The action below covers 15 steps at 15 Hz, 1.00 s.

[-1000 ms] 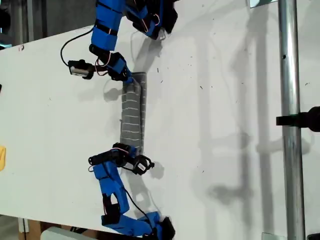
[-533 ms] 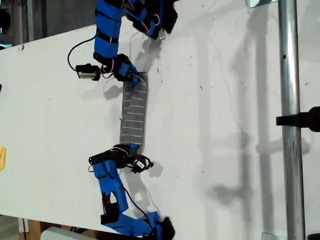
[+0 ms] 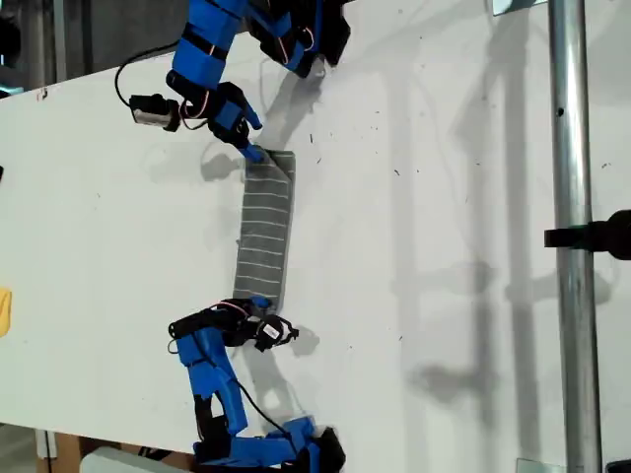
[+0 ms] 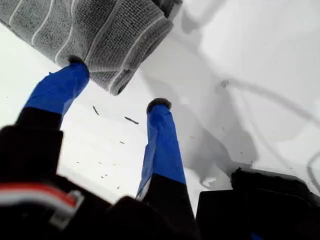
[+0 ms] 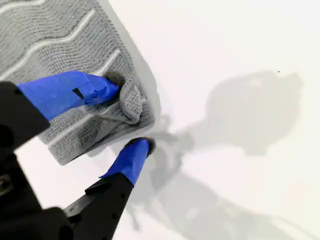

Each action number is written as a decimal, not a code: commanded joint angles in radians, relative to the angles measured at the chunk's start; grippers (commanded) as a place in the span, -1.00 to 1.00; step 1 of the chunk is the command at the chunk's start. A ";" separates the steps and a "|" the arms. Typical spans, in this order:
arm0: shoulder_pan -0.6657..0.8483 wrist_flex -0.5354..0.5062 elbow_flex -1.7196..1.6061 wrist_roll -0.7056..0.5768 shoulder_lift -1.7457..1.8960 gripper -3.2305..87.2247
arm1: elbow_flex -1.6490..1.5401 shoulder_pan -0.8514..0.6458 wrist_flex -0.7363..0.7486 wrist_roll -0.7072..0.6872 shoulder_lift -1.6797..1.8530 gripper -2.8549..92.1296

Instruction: Grasp corners of a towel and fold twice.

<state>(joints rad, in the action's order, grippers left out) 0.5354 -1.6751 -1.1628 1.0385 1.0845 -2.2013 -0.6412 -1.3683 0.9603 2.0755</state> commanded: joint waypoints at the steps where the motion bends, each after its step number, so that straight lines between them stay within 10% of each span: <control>1: -0.041 -0.014 -0.017 0.000 0.209 -0.59 | 0.028 -0.011 -0.069 0.034 0.121 -0.31; 7: -0.175 0.015 -0.454 0.106 0.876 -0.64 | 0.003 0.324 -0.256 0.376 0.460 -0.24; 12: -0.449 0.391 -1.227 0.278 1.652 -0.76 | -0.009 0.761 -0.460 0.881 0.606 -0.22; 15: -0.531 0.500 -1.609 0.351 2.002 -0.81 | -0.025 0.761 -0.463 0.910 0.591 -0.20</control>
<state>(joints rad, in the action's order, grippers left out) 0.0353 -1.2088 -2.6691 1.3514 2.9575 -2.2335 0.1212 -1.8224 1.8530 2.6814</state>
